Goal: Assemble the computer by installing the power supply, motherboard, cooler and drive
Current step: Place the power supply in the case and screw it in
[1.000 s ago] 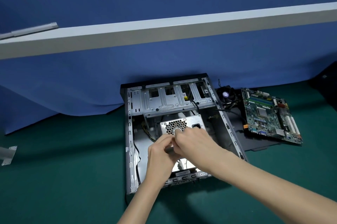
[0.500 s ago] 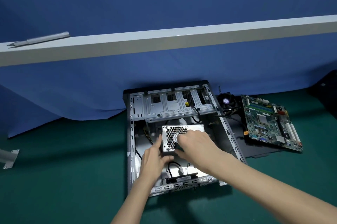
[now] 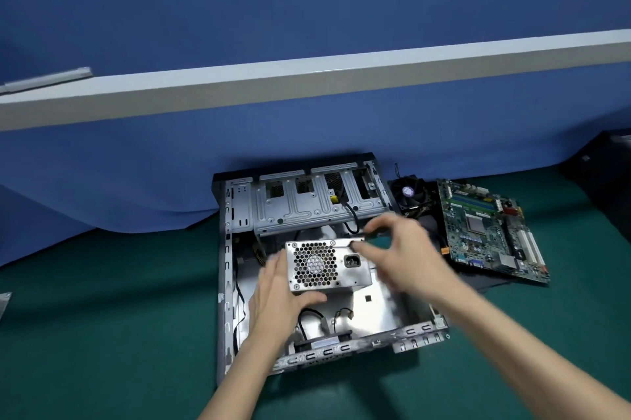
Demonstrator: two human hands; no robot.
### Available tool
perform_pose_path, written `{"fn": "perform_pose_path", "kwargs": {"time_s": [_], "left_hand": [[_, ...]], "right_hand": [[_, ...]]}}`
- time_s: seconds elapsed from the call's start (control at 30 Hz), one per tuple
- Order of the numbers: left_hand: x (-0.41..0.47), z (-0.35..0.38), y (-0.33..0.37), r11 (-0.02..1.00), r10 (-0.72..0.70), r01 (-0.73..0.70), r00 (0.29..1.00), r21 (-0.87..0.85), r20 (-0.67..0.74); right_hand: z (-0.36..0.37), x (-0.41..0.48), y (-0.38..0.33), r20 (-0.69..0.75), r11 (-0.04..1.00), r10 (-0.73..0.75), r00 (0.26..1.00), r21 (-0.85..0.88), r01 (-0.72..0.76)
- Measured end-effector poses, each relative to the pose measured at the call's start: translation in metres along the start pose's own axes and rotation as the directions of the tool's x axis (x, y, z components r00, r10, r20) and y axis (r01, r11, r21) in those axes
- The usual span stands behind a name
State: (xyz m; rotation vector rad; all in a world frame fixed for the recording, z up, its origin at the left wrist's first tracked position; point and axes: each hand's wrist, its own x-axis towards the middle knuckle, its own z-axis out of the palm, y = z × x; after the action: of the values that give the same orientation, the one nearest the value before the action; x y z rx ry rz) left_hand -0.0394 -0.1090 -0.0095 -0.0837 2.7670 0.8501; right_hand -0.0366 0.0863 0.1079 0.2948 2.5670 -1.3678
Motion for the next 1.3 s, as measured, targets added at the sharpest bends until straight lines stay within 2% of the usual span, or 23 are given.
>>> {"fn": "perform_pose_path", "kwargs": {"time_s": [0.1, 0.17, 0.27, 0.33, 0.43, 0.47, 0.57, 0.63, 0.73, 0.83, 0.93, 1.13, 1.23, 1.3], "left_hand": [[0.003, 0.006, 0.020, 0.983, 0.165, -0.150, 0.975, 0.108, -0.151], [0.007, 0.015, 0.035, 0.962, 0.254, -0.235, 0.955, 0.137, -0.152], [0.013, 0.034, 0.055, 0.922, 0.360, -0.339, 0.928, 0.186, -0.092], [0.017, 0.046, 0.065, 0.910, 0.369, -0.351, 0.929, 0.219, -0.043], [0.022, 0.061, 0.073, 0.866, 0.365, -0.362, 0.929, 0.344, 0.058], [0.024, 0.065, 0.074, 0.849, 0.355, -0.362, 0.930, 0.385, 0.092], [0.027, 0.075, 0.073, 0.812, 0.319, -0.343, 0.938, 0.473, 0.133], [0.029, 0.079, 0.075, 0.812, 0.312, -0.326, 0.943, 0.484, 0.113], [0.030, 0.082, 0.082, 0.829, 0.281, -0.278, 0.957, 0.486, 0.069], [0.030, 0.084, 0.088, 0.824, 0.257, -0.246, 0.965, 0.510, 0.049], [0.028, 0.082, 0.089, 0.818, 0.243, -0.237, 0.968, 0.524, 0.059], [0.028, 0.080, 0.089, 0.838, 0.236, -0.238, 0.969, 0.492, 0.067], [0.027, 0.079, 0.091, 0.840, 0.238, -0.240, 0.969, 0.487, 0.067], [0.026, 0.076, 0.092, 0.873, 0.230, -0.240, 0.970, 0.424, 0.075]], "right_hand": [[-0.056, 0.017, 0.038, -0.225, 0.950, 0.142, 0.964, 0.305, -0.069], [-0.090, 0.024, 0.068, -0.336, 0.883, 0.246, 0.909, 0.465, -0.067], [-0.120, 0.030, 0.110, -0.450, 0.843, 0.343, 0.825, 0.534, -0.060], [-0.122, 0.038, 0.137, -0.444, 0.872, 0.346, 0.827, 0.478, -0.108], [-0.106, 0.053, 0.172, -0.304, 0.922, 0.343, 0.889, 0.292, -0.256], [-0.098, 0.058, 0.181, -0.248, 0.920, 0.364, 0.898, 0.246, -0.305], [-0.072, 0.069, 0.204, -0.069, 0.877, 0.431, 0.899, 0.267, -0.400], [-0.053, 0.076, 0.216, -0.009, 0.880, 0.452, 0.892, 0.170, -0.444], [-0.031, 0.086, 0.228, -0.062, 0.882, 0.465, 0.883, -0.058, -0.468], [-0.018, 0.093, 0.229, -0.141, 0.832, 0.471, 0.871, -0.257, -0.491], [-0.009, 0.099, 0.229, -0.159, 0.784, 0.457, 0.875, -0.393, -0.480], [-0.002, 0.109, 0.234, -0.152, 0.730, 0.454, 0.878, -0.502, -0.464], [-0.005, 0.104, 0.233, -0.094, 0.765, 0.435, 0.896, -0.486, -0.422], [-0.011, 0.098, 0.229, -0.053, 0.799, 0.407, 0.912, -0.462, -0.384]]}}
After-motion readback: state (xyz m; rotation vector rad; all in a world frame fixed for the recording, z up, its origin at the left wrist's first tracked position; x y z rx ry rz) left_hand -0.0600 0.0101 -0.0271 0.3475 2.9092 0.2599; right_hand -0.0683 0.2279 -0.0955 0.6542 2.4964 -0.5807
